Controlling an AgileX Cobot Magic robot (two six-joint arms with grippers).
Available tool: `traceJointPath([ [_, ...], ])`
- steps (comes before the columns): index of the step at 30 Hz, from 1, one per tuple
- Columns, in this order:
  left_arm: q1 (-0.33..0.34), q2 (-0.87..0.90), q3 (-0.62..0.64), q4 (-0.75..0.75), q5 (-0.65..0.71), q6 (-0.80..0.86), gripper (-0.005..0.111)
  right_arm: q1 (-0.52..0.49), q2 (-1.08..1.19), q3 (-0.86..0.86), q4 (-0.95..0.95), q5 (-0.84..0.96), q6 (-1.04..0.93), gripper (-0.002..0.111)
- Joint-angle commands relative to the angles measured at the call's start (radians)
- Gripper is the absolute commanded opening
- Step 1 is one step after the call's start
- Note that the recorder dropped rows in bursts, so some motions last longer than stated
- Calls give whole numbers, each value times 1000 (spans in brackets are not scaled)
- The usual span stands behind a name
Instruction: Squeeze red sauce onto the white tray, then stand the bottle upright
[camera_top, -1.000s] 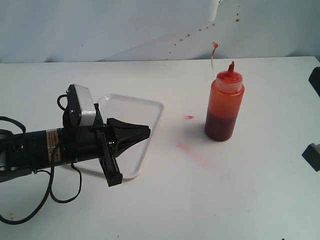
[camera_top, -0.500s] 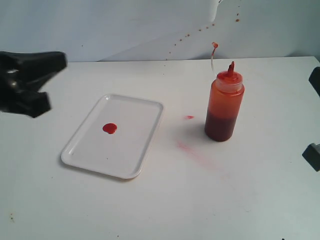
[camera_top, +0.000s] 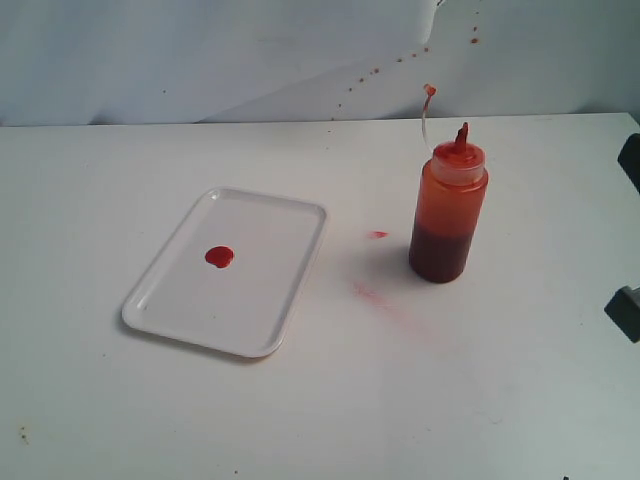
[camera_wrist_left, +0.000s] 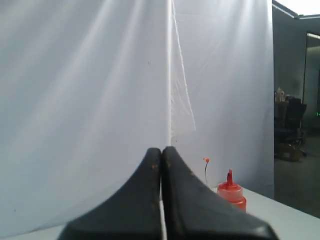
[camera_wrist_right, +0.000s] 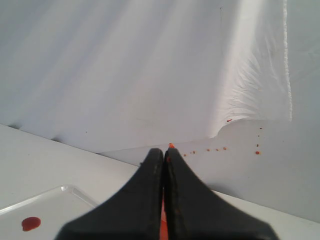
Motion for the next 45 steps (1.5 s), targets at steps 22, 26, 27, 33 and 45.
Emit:
traceJointPath([
  [22, -5, -65, 13, -1249, 301, 1322, 1, 3, -6, 5, -11, 1, -4, 0],
  [26, -5, -65, 19, -1223, 422, 1383, 1, 3, -6, 5, -11, 1, -4, 0],
  [27, -5, -65, 30, -1195, 416, 1335, 1, 3, -6, 5, -11, 1, -4, 0],
  [33, -5, -65, 132, -974, 309, 1063, 1, 3, -6, 5, -11, 1, -4, 0],
  [45, -5, -65, 133, -974, 328, 1059, 1, 3, -6, 5, -11, 1, -4, 0],
])
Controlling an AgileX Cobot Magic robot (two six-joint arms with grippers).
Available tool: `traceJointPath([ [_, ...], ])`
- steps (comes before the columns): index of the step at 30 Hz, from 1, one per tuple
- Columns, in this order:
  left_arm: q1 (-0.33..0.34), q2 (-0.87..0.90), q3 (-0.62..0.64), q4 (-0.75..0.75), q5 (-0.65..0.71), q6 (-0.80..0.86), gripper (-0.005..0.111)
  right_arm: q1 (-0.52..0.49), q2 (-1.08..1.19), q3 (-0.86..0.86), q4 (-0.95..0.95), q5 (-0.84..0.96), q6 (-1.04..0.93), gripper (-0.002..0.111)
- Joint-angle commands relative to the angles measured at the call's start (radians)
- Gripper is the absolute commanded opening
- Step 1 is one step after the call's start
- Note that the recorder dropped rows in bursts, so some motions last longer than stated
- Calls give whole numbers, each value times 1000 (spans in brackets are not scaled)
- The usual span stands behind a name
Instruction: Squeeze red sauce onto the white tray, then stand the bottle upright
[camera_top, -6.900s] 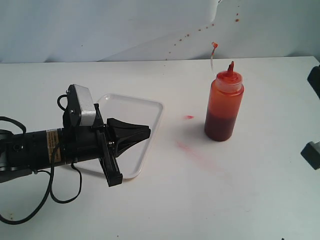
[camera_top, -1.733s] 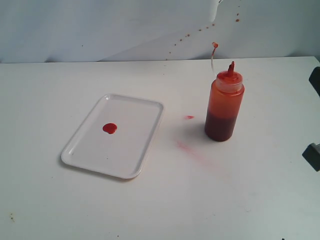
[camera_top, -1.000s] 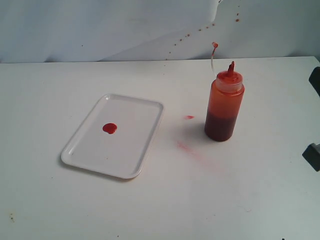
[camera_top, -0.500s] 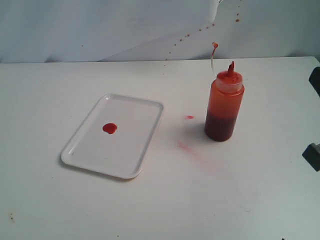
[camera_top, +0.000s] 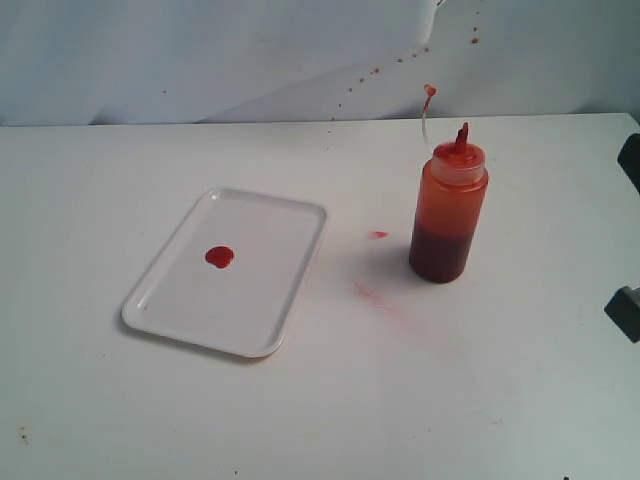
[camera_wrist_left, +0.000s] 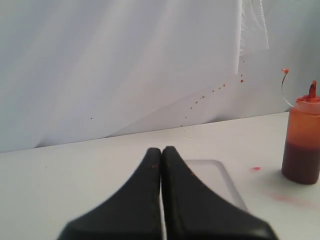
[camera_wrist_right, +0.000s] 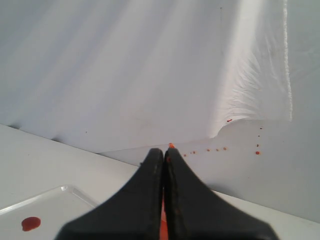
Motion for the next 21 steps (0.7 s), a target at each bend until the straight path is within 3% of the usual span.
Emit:
traceJointPath([
  [1, -5, -4, 6, 0, 28, -12, 1, 3, -6, 5, -11, 1, -4, 0],
  [11, -5, -4, 6, 10, 214, -10, 1, 3, -6, 5, -11, 1, -4, 0],
  [15, -1, -4, 6, 14, 214, -10, 1, 3, -6, 5, -11, 1, -4, 0],
  [21, 98, -4, 6, 18, 215, -10, 1, 3, -6, 5, -11, 1, -4, 0],
])
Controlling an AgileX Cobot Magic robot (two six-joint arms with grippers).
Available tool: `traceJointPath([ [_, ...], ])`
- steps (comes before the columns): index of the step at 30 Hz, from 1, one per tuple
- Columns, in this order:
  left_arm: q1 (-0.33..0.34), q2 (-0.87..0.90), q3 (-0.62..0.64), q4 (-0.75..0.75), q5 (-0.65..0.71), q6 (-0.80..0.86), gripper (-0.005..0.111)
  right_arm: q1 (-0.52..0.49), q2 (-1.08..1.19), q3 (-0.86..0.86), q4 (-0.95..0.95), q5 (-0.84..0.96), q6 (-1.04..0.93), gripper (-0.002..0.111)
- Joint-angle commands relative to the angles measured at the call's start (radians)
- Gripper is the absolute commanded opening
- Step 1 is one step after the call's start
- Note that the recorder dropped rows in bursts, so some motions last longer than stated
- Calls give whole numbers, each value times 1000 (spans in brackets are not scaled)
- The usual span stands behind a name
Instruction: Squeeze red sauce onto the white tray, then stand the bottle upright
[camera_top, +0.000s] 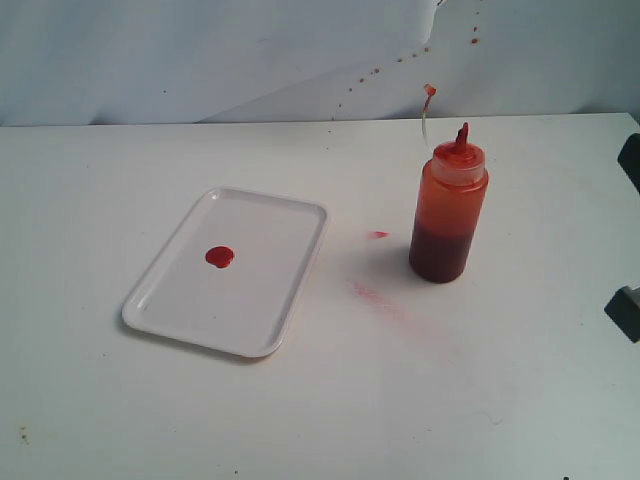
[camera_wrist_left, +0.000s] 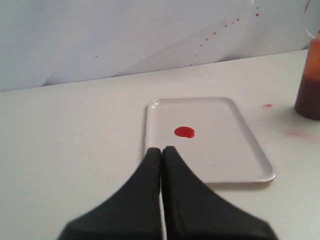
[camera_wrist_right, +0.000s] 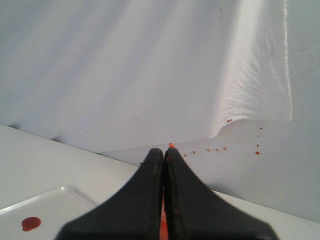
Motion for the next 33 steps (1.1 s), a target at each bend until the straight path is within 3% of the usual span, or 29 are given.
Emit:
traceJointPath([
  [1, 77, -4, 6, 8, 1, -10, 1, 3, -6, 5, -11, 1, -4, 0],
  [7, 219, -4, 6, 8, -2, -10, 1, 3, -6, 5, -11, 1, -4, 0],
  [12, 295, -4, 6, 0, -2, -14, 1, 3, -6, 5, -11, 1, -4, 0],
  [27, 308, -4, 6, -5, -2, -14, 1, 3, -6, 5, -11, 1, -4, 0],
  [33, 350, -4, 6, -5, -2, -14, 1, 3, -6, 5, -11, 1, -4, 0],
])
